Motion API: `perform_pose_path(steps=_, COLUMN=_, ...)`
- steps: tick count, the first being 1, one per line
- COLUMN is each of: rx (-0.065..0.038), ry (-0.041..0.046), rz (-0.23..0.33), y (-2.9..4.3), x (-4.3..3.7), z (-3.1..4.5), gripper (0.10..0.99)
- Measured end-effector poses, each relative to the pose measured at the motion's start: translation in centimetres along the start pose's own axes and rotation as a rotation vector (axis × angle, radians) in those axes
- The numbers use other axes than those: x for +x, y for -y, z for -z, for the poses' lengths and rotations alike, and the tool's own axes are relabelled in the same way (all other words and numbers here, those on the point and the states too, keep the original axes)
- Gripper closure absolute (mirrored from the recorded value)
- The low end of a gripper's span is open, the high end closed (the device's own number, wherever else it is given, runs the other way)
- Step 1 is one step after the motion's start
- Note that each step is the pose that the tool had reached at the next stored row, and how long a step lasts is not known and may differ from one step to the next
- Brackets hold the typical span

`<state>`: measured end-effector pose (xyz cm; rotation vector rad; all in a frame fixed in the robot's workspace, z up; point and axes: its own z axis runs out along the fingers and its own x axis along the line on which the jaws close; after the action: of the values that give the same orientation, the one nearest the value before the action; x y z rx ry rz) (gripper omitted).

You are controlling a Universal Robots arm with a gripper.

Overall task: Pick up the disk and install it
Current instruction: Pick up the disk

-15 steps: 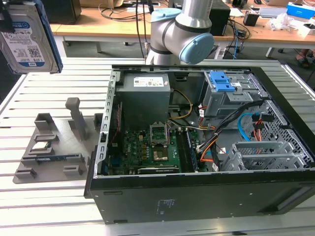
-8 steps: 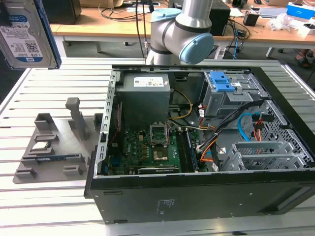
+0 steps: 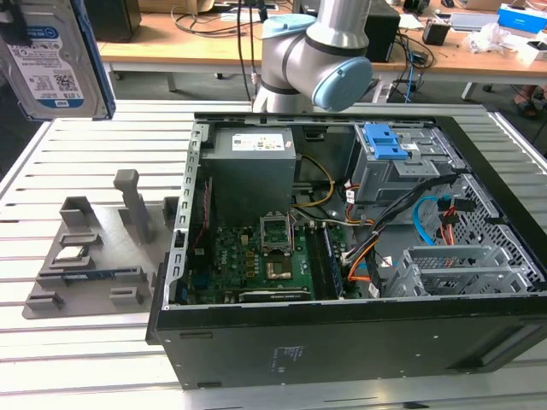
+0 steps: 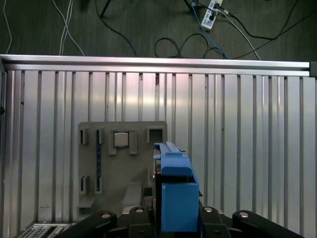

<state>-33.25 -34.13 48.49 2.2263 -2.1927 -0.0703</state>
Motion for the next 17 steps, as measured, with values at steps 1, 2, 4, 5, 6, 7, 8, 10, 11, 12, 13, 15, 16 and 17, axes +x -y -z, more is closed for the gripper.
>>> perform_pose_path(steps=1, rx=0.0, ry=0.0, rz=0.0, y=0.39, x=0.0, z=0.02, gripper=0.722)
perform_pose_path(steps=2, rx=0.0, ry=0.0, rz=0.0, y=0.99, x=0.01, z=0.04, gripper=0.722)
perform_pose_path(steps=4, rx=0.0, ry=-0.0001, rz=0.0, y=2.49, x=0.04, z=0.11, gripper=0.722)
perform_pose_path(steps=5, rx=0.0, ry=0.0, rz=0.0, y=2.91, x=0.04, z=0.13, gripper=0.722)
perform_pose_path(steps=6, rx=0.0, ry=0.0001, rz=0.0, y=3.42, x=0.05, z=0.14, gripper=0.722)
perform_pose_path(steps=7, rx=0.0, ry=0.0001, rz=0.0, y=3.94, x=0.05, z=0.16, gripper=0.722)
perform_pose_path(steps=8, rx=0.0, ry=0.0, rz=0.0, y=4.38, x=0.06, z=0.19, gripper=0.722)
perform_pose_path(steps=10, rx=0.0, ry=0.0, rz=0.0, y=5.3, x=0.08, z=0.23, gripper=0.722)
perform_pose_path(steps=11, rx=0.0, ry=0.0001, rz=0.0, y=6.02, x=0.08, z=0.26, gripper=0.722)
perform_pose_path(steps=12, rx=0.0, ry=0.0001, rz=0.0, y=6.46, x=0.09, z=0.27, gripper=0.722)
perform_pose_path(steps=13, rx=0.0, ry=0.0, rz=0.0, y=6.89, x=0.1, z=0.3, gripper=0.722)
perform_pose_path(steps=15, rx=0.0, ry=0.0, rz=0.0, y=8.01, x=0.12, z=0.35, gripper=0.722)
perform_pose_path(steps=16, rx=0.0, ry=0.0001, rz=0.0, y=8.44, x=0.12, z=0.36, gripper=0.722)
perform_pose_path(steps=17, rx=0.0, ry=0.0001, rz=0.0, y=9.19, x=0.13, z=0.39, gripper=0.722)
